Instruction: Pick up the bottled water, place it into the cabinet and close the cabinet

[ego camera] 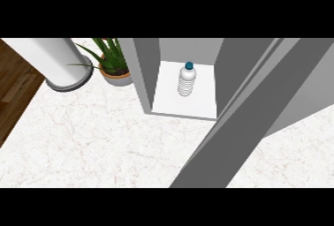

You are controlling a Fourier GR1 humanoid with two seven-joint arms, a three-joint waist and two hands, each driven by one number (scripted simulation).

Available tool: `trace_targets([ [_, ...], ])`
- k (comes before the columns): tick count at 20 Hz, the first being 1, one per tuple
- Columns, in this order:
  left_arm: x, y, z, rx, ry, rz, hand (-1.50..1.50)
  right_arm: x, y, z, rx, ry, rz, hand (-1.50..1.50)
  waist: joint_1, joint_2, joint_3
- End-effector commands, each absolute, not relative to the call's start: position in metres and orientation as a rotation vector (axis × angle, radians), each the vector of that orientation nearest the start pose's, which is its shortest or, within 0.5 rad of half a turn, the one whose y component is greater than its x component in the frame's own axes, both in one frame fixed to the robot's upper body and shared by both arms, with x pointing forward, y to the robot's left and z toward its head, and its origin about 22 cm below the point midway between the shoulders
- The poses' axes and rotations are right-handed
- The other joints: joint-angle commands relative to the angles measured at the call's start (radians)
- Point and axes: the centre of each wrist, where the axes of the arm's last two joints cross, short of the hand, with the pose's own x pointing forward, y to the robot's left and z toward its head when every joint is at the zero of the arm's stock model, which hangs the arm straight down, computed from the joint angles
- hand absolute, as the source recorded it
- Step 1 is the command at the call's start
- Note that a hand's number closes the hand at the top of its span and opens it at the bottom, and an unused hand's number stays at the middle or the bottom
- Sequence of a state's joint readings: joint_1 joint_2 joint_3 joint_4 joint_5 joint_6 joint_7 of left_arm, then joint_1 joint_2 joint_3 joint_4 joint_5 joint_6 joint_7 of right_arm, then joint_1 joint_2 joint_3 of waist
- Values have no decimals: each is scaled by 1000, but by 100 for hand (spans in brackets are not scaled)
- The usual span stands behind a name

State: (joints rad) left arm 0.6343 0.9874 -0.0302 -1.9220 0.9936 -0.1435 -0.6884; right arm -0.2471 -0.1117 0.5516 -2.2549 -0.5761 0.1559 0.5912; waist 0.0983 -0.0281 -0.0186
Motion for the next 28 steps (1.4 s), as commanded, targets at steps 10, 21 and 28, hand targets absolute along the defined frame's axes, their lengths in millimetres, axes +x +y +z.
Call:
trace_targets([
  [10, 92, 430, 95, -252, -1886, 37, -150, 223, -13, 249, 1179, -1306, 1042, 150, 7, 31, 17],
  [21, 48, 455, 91, -196, -1900, 81, -150, 300, -11, 215, 1166, -1121, 821, 150, -59, 29, 19],
  [28, 44, 449, 90, -189, -1892, 106, -150, 355, -51, 194, 1127, -1161, 716, 150, -71, 33, 19],
])
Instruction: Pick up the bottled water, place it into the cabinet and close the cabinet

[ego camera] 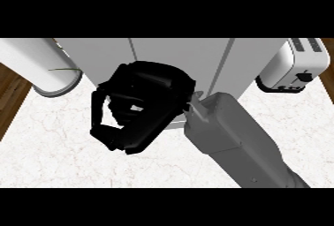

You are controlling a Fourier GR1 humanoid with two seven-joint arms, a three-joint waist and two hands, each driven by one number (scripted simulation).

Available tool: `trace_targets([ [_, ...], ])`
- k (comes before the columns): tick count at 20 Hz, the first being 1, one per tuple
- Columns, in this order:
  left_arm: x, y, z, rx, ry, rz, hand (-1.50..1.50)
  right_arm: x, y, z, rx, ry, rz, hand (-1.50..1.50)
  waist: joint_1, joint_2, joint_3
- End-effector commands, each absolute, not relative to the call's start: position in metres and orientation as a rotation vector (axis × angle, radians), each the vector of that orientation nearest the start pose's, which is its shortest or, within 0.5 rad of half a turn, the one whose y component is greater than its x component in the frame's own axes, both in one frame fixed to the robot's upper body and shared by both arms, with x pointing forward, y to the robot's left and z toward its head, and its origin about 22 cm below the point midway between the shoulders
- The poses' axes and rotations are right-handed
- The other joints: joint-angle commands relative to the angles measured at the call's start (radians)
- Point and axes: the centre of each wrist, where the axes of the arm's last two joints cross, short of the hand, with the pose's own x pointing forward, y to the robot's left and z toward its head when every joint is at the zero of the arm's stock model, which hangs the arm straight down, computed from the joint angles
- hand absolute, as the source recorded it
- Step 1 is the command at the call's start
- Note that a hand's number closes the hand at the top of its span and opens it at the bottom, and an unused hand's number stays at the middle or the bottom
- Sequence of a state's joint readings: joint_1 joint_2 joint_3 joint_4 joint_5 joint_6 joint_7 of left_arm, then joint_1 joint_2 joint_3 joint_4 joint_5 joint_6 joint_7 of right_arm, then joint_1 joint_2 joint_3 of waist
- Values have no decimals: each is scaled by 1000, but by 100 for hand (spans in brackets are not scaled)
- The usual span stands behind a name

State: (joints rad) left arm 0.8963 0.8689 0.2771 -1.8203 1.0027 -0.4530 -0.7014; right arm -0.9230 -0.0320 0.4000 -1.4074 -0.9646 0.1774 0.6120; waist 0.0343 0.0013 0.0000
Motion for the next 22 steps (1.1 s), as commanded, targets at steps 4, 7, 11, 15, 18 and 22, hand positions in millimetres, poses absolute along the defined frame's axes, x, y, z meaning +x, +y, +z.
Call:
trace_targets([
  [4, 39, 448, 107, -196, -1882, 81, -150, 362, -59, 183, 1052, -1201, 647, 150, -7, -1, 2],
  [7, 36, 455, 91, -193, -1875, 88, -150, 372, -63, 183, 1020, -1291, 657, 150, -13, 0, 0],
  [11, 37, 456, 89, -209, -1875, 78, -150, 386, -75, 196, 973, -1401, 689, 150, -11, 1, 0],
  [15, 38, 449, 85, -190, -1868, 89, -150, 398, -77, 210, 926, -1464, 652, 150, -7, 3, -1],
  [18, 39, 440, 84, -206, -1883, 101, -150, 401, -70, 215, 907, -1524, 627, -150, 2, 5, -1],
  [22, 45, 448, 90, -196, -1877, 89, -150, 404, -67, 247, 859, -1612, 611, -150, 7, 8, -1],
])
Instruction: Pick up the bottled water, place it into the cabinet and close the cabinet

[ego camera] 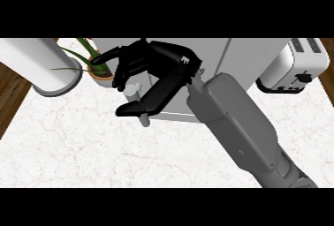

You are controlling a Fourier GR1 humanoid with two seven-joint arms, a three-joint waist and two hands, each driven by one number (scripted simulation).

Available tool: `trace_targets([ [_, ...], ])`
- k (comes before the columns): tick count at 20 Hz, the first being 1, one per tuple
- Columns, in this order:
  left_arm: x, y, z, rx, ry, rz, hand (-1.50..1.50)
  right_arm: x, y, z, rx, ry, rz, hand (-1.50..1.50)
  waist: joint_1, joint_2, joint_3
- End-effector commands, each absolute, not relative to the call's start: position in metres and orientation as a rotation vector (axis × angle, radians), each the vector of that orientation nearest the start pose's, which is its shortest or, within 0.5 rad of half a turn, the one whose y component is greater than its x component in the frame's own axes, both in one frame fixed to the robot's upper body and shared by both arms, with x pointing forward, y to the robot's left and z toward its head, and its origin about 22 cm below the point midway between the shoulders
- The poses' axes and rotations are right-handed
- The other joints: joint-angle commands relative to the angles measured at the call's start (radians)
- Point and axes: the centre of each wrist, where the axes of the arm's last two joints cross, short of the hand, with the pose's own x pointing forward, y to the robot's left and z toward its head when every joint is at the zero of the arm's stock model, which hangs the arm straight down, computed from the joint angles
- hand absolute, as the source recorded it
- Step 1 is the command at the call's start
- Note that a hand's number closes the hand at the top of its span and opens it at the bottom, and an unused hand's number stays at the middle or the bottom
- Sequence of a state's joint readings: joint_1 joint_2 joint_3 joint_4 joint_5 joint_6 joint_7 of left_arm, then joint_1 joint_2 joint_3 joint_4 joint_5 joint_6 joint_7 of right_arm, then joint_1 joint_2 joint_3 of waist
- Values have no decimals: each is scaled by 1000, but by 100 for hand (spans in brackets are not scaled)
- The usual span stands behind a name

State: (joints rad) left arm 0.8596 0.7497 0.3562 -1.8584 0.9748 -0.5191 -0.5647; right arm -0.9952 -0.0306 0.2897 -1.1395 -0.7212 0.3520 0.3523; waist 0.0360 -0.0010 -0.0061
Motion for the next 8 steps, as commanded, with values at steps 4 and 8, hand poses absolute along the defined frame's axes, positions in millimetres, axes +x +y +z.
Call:
trace_targets([
  [4, 45, 442, 86, -208, -1868, 82, -150, 403, -71, 246, 808, -1658, 561, -150, 0, 8, 4],
  [8, 54, 438, 93, -224, -1860, 49, -150, 400, -61, 247, 819, -1658, 559, -150, -8, 8, 6],
])
